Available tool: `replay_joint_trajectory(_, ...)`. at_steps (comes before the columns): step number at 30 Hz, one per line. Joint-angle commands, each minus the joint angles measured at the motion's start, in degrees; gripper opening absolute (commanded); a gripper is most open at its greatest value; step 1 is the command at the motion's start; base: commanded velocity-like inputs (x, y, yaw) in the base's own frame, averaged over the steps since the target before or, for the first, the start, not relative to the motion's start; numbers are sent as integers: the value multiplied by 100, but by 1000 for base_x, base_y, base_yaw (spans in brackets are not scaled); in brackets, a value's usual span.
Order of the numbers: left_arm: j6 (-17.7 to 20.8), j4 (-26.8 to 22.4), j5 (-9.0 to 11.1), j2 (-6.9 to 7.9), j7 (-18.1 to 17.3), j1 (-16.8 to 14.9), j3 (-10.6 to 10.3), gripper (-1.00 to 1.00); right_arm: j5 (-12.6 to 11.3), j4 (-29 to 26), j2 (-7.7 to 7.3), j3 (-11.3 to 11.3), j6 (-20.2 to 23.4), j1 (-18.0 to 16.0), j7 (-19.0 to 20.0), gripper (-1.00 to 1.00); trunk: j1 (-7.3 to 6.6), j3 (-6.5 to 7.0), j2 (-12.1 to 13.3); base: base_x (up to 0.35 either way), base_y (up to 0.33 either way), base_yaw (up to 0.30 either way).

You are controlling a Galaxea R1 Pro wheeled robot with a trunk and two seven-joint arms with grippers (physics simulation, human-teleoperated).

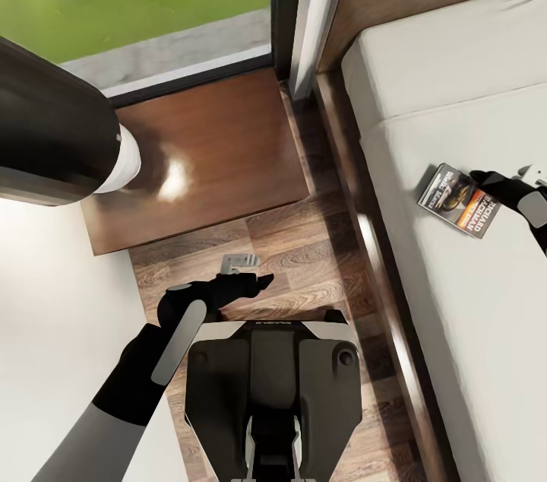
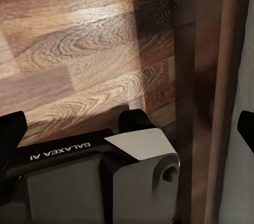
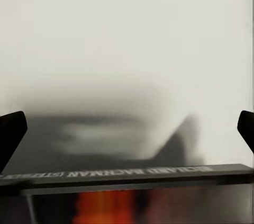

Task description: In the bedroom, move the book from the bed onto either nightstand, and place the two sandals side by side next to the bed.

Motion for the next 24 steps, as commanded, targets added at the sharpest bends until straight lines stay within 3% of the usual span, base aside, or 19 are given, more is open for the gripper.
replay_joint_trajectory(1, 22, -5, 57, 0, 45, -2, -2, 100, 9, 353, -3, 51, 54, 3, 3, 100, 5, -6, -7, 0, 0, 0)
replay_joint_trajectory(24, 22, -5, 57, 3, 44, -2, -2, 100, 4, 386, -25, 53, 309, 3, 3, 100, 5, -6, -7, 0, 0, 0)
